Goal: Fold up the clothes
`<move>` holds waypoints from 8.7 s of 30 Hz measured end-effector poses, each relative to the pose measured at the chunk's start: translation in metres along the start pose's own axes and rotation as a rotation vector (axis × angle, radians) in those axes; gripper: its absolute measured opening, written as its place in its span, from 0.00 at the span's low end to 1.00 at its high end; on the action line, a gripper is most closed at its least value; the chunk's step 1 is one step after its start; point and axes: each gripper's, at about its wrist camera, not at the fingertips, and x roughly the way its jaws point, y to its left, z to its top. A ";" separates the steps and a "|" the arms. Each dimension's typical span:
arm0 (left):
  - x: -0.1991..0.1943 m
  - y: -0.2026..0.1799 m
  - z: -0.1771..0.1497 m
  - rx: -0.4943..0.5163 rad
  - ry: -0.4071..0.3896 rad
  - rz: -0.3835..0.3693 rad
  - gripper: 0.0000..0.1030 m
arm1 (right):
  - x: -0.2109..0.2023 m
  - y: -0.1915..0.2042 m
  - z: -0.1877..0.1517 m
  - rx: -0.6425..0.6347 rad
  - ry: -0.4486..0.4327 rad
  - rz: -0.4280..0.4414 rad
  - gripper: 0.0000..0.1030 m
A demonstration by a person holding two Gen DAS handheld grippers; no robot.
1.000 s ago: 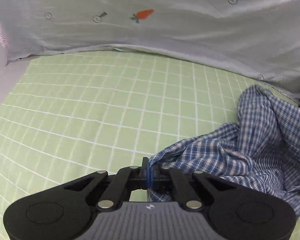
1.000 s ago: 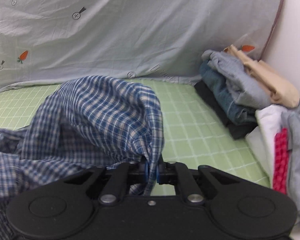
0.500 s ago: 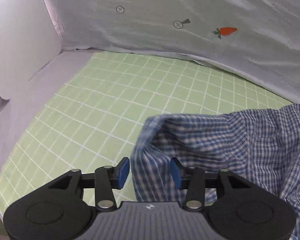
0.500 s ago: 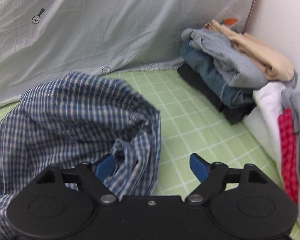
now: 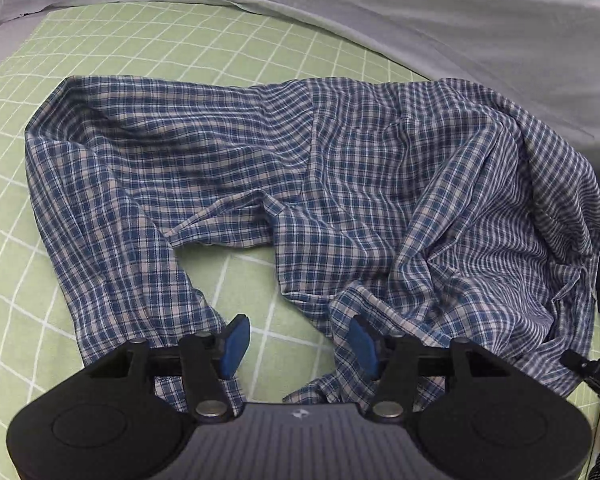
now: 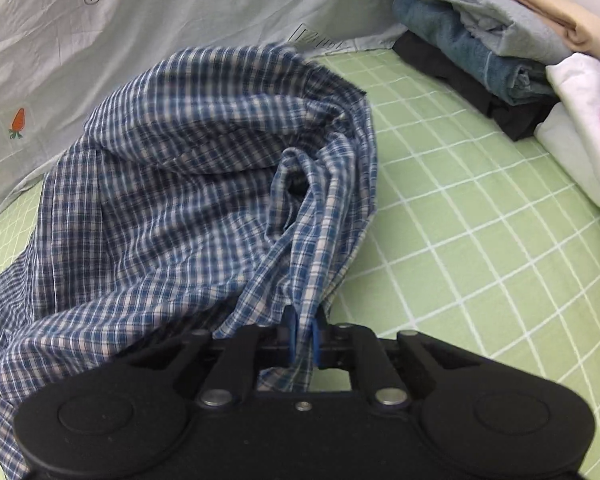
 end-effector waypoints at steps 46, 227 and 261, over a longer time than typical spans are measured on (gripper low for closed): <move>-0.004 -0.025 -0.022 0.182 0.047 0.025 0.84 | 0.000 -0.083 -0.016 -0.132 -0.007 -0.471 0.96; 0.031 0.141 0.099 -0.326 -0.189 0.544 0.96 | 0.226 0.181 0.254 0.193 0.119 0.234 0.62; 0.015 0.146 0.081 -0.344 -0.152 0.483 0.98 | 0.089 0.229 0.048 -0.337 -0.142 0.023 0.96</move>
